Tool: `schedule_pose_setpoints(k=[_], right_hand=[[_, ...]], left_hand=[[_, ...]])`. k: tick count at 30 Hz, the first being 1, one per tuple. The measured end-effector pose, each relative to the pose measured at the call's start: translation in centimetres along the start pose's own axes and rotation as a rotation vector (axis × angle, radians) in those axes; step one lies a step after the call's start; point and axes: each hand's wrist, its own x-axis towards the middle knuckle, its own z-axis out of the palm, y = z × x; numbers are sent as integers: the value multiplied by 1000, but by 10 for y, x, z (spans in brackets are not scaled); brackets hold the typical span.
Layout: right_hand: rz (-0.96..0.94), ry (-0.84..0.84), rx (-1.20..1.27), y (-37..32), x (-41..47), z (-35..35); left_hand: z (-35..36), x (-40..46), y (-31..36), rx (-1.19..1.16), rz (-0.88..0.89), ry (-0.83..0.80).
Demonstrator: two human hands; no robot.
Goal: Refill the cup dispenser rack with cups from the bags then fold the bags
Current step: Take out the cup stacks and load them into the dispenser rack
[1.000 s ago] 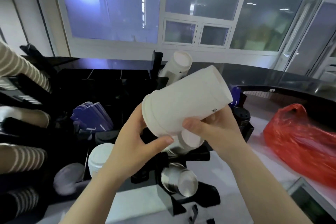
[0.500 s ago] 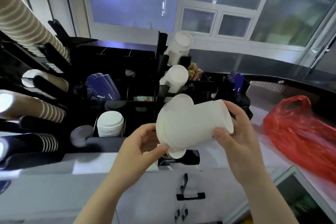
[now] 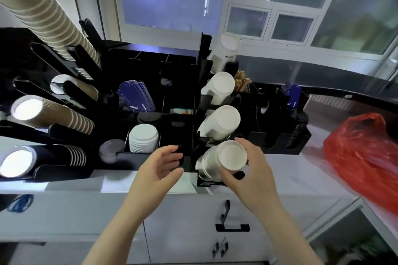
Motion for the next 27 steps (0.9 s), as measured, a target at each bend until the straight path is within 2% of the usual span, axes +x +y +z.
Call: schedule_pose_setpoints(k=[4,8,11,17,19,27], right_hand=[[10,-37,-121,10,1,9],[54,-107,-343,23,3,22],[119,-157,-402,27,7,30],[105,-271,-551,33,27,28],[142,-280,-506,34,30,29],[236,-86,-122,10,43,0]], left_hand=[[-7,5,-8,-28,-17,10],[-10,11,-15,-47,-42,16],[-11,18,-21,-68,-60,20],[-9,38,-30,-94,-83,0],[-8,47,-31,-92,-81,-17],[-2,101,-14,-86,43,-112]])
